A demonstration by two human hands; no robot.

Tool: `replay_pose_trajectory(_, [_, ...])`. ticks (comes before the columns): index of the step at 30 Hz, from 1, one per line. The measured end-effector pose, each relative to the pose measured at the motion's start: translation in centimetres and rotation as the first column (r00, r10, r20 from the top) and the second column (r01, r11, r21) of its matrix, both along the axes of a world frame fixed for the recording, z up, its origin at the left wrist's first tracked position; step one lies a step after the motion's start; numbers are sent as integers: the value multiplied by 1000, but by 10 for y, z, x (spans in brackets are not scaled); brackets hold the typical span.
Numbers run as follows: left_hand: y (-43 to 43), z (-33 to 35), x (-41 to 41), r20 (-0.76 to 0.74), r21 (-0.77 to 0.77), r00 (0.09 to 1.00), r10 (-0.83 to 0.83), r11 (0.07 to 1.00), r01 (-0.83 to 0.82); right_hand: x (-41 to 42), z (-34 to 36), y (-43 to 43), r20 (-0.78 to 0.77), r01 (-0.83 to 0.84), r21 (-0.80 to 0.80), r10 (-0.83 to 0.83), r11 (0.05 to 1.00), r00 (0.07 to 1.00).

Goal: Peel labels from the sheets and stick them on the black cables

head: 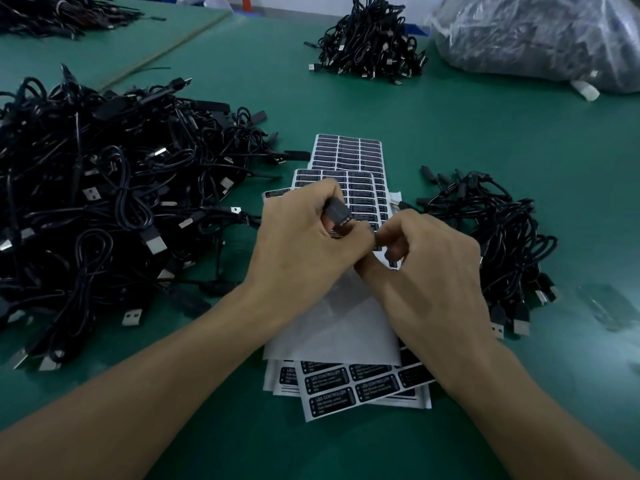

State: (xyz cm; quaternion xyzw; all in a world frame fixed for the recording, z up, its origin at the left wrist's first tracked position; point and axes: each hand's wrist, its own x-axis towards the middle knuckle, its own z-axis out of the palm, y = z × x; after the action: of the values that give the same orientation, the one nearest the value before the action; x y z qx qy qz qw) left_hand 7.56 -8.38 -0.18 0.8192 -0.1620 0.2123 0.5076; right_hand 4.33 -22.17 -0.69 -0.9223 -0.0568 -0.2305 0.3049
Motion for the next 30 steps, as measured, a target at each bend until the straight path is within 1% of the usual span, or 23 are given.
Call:
replay_pose_trajectory(2, [-1, 1, 0, -18, -13, 1000, 10, 1000, -11, 0, 1, 0, -10, -5, -1, 5, 1000, 1000])
replay_pose_trajectory(6, [0, -1, 2, -51, -33, 999, -9, 999, 7, -1, 0, 0, 23, -54, -10, 54, 998, 998])
replay_pose_trajectory(9, [-1, -1, 1, -66, -18, 997, -31, 999, 30, 1, -2, -4, 32, -53, -28, 54, 998, 998])
replay_pose_trajectory(11, [0, 2, -1, -79, -51, 995, -62, 997, 58, 2, -2, -7, 37, -44, 20, 44, 999, 998])
replay_pose_trajectory(12, [0, 4, -2, -99, -91, 990, -102, 991, 93, 2, -2, -8, 45, -36, 69, 33, 997, 998])
replay_pose_trajectory(14, [2, 5, -2, -138, -141, 976, -171, 978, 151, 4, -2, -10, 66, -27, 217, 13, 976, 998])
replay_pose_trajectory(18, [6, 10, 2, -218, -204, 958, -186, 969, 141, 6, 0, -8, 103, -71, 485, 24, 872, 994])
replay_pose_trajectory(21, [8, 13, 5, -271, -264, 944, -186, 958, 113, 4, 4, -6, 141, -161, 639, 91, 752, 986])
replay_pose_trajectory(24, [9, 11, 4, -242, -184, 951, -195, 971, 153, 3, 5, -5, 151, -236, 774, 191, 587, 970])
replay_pose_trajectory(26, [8, 8, 3, -228, -120, 955, -189, 979, 165, 4, 5, -5, 159, -263, 834, 246, 485, 956])
replay_pose_trajectory(28, [7, 7, 2, -178, -14, 968, -175, 984, 176, 4, 5, -4, 168, -284, 857, 287, 429, 943])
replay_pose_trajectory(30, [6, 6, 1, -120, 121, 981, -153, 978, 168, 4, 4, -3, 169, -301, 855, 322, 422, 932])
